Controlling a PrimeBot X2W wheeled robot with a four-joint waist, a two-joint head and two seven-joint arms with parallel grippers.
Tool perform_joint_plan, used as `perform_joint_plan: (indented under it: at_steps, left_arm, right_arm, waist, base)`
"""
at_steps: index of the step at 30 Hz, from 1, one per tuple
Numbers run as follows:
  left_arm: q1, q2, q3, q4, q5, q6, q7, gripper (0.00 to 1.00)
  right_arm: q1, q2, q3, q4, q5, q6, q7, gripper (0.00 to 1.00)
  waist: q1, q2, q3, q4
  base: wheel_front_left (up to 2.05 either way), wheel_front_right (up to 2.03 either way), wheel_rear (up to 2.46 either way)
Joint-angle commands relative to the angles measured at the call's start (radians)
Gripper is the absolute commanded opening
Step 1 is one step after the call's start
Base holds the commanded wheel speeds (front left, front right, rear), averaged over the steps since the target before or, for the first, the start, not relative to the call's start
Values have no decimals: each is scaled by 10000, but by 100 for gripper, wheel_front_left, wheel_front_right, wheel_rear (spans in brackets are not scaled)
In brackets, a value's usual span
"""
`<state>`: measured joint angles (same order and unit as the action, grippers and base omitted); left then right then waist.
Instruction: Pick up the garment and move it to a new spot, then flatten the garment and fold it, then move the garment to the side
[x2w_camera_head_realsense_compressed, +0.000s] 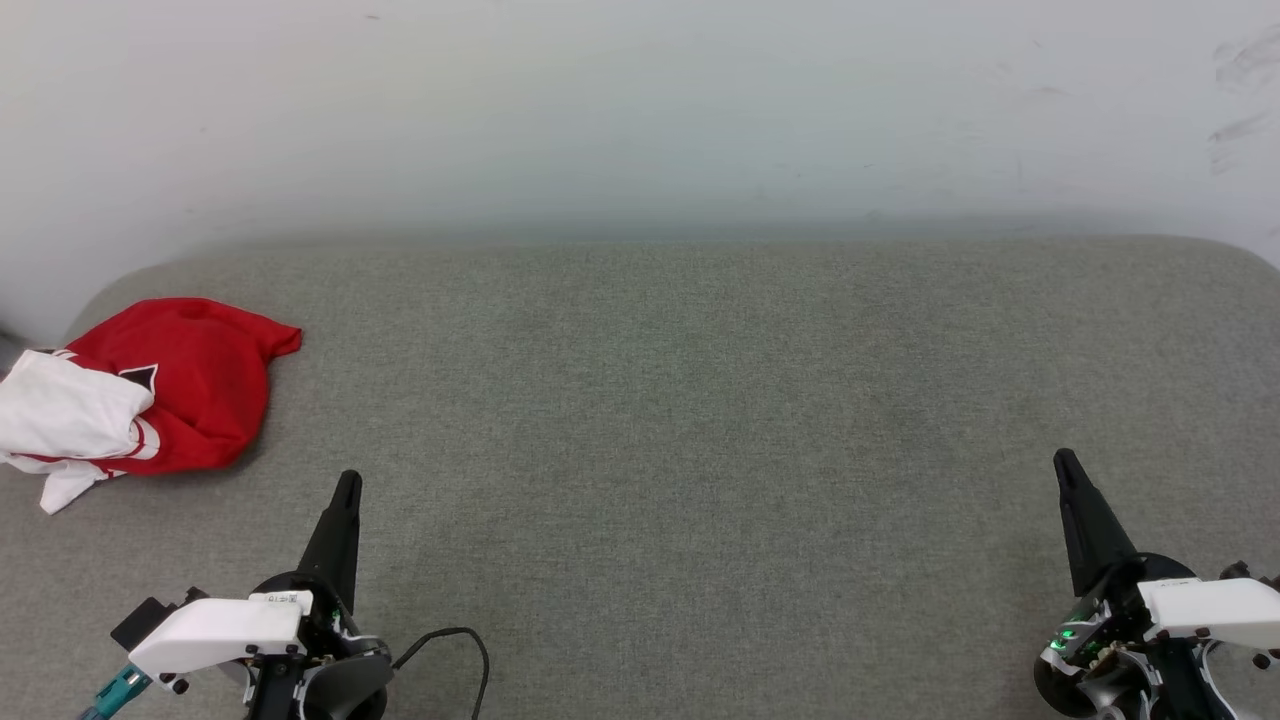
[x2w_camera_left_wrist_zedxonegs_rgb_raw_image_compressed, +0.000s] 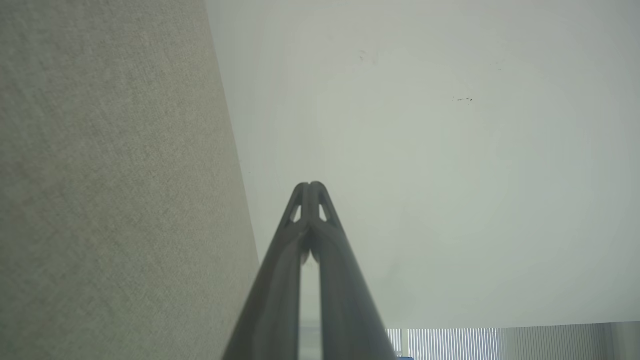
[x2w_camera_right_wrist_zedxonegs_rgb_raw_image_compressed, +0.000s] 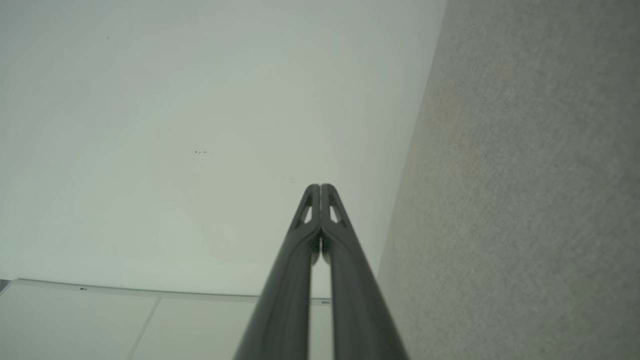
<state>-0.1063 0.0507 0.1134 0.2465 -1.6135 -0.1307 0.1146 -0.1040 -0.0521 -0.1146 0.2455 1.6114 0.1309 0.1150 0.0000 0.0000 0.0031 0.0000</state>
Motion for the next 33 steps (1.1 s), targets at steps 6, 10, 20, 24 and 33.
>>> perform_joint_plan:
  at_steps: [6,10,20,24,33]
  left_arm:
    - [-74,-9,26,-4,18,-19,23,0]
    - [-74,-9,25,-4,17,-19,23,0]
    - [245,-28,-63,260,10,2,-76,100]
    - [285,-27,-110,115,159,2,-283,100]
    - [284,-23,100,-160,1409,16,-720,100]
  right_arm:
    - [-111,37,8,6,29,-3,13,0]
    - [-111,37,8,6,29,-3,13,0]
    - [270,2,21,279,-45,0,-47,100]
    - [299,3,30,210,-278,0,-257,100]
    - [356,4,-112,-151,-1596,0,-696,100]
  waist:
    - [0,0,0,0]
    - [0,0,0,0]
    - [0,0,3,0]
    - [0,0,8,-1]
    - [0,0,17,0]
  base:
    - [0,0,0]
    - [0,0,0]
    - [0,0,0]
    - [0,0,0]
    - [0,0,0]
